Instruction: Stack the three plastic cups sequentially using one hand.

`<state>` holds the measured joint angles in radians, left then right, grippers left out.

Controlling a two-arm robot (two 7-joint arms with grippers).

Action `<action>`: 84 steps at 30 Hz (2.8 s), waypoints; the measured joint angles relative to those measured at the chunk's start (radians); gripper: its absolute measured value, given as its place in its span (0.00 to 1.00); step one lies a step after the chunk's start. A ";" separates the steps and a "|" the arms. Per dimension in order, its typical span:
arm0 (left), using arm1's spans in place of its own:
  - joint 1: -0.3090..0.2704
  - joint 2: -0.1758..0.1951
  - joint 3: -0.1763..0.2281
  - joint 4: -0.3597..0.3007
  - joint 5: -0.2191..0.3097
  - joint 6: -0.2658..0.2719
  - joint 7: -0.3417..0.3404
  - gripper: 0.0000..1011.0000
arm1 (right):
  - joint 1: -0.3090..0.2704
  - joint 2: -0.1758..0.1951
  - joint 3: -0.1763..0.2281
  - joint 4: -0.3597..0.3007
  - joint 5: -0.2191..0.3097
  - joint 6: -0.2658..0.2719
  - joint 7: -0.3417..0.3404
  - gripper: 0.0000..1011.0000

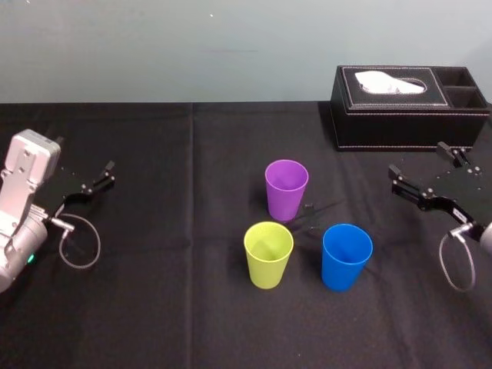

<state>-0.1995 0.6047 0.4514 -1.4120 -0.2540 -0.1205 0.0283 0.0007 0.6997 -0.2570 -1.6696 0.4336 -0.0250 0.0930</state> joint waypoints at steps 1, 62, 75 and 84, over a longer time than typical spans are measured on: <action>0.000 0.000 0.000 0.000 0.000 0.000 0.000 1.00 | -0.007 0.006 0.007 -0.011 0.008 0.007 0.008 0.99; 0.000 0.000 0.000 0.000 0.000 0.000 0.000 1.00 | -0.411 0.152 0.276 -0.310 0.107 0.127 0.341 0.99; 0.000 0.000 0.000 0.000 0.000 0.000 0.000 1.00 | -0.367 0.154 0.220 -0.318 0.034 0.188 0.341 0.99; 0.000 0.000 0.000 0.000 0.000 0.000 0.000 1.00 | -0.362 0.152 0.217 -0.334 0.020 0.190 0.354 0.99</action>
<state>-0.1995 0.6047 0.4514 -1.4120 -0.2539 -0.1206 0.0283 -0.3610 0.8515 -0.0403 -2.0035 0.4540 0.1647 0.4474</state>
